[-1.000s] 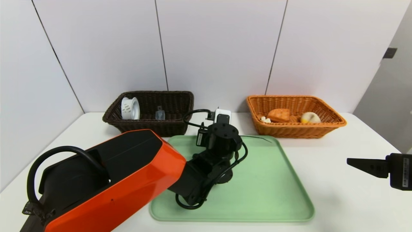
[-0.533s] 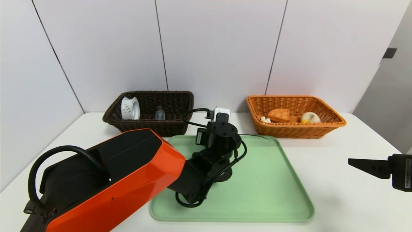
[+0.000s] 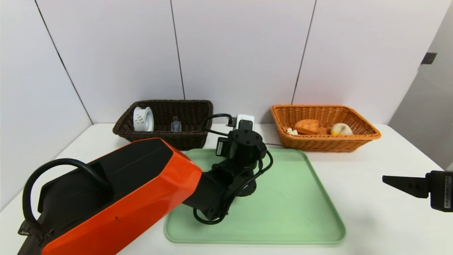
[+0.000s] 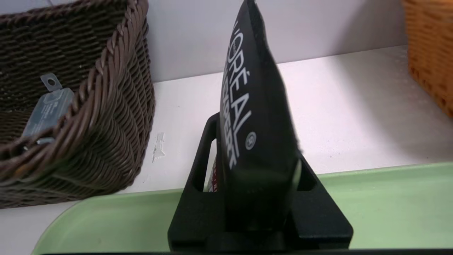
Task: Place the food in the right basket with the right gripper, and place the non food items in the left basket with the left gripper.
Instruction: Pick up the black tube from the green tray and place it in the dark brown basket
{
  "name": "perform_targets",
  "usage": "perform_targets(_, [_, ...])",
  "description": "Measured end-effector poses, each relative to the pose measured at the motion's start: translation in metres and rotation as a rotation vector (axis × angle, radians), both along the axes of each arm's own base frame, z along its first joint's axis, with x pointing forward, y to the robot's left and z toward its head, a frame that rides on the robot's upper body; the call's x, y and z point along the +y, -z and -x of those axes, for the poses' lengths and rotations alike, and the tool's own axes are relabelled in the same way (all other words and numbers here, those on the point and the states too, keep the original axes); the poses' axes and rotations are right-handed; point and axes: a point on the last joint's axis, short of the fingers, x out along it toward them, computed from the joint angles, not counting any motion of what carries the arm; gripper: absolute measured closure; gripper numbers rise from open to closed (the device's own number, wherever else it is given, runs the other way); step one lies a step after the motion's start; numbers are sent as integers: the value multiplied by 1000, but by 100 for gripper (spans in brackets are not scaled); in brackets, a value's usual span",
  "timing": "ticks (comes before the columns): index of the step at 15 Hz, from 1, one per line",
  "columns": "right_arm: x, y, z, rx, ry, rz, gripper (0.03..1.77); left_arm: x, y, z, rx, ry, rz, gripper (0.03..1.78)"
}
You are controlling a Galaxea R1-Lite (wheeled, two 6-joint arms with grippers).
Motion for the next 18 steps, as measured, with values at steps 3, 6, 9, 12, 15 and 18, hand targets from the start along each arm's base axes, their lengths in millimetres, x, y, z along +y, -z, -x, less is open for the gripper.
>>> perform_targets(3, [0,2,0,10,2,1,10,-4,-28,2,-13,10,13,143])
perform_targets(6, [0,4,-1,20,4,3,10,-8,-76,6,-28,25,34,143])
perform_targets(9, [0,6,-4,30,4,4,10,-2,-136,9,-55,34,66,143])
perform_targets(12, [1,7,-8,40,4,6,10,39,-175,-10,-4,-13,16,143])
perform_targets(15, [2,8,-13,52,4,9,10,88,-188,-33,42,-58,-1,143])
perform_targets(18, [3,10,-19,63,4,12,10,130,-183,-55,108,-71,41,143])
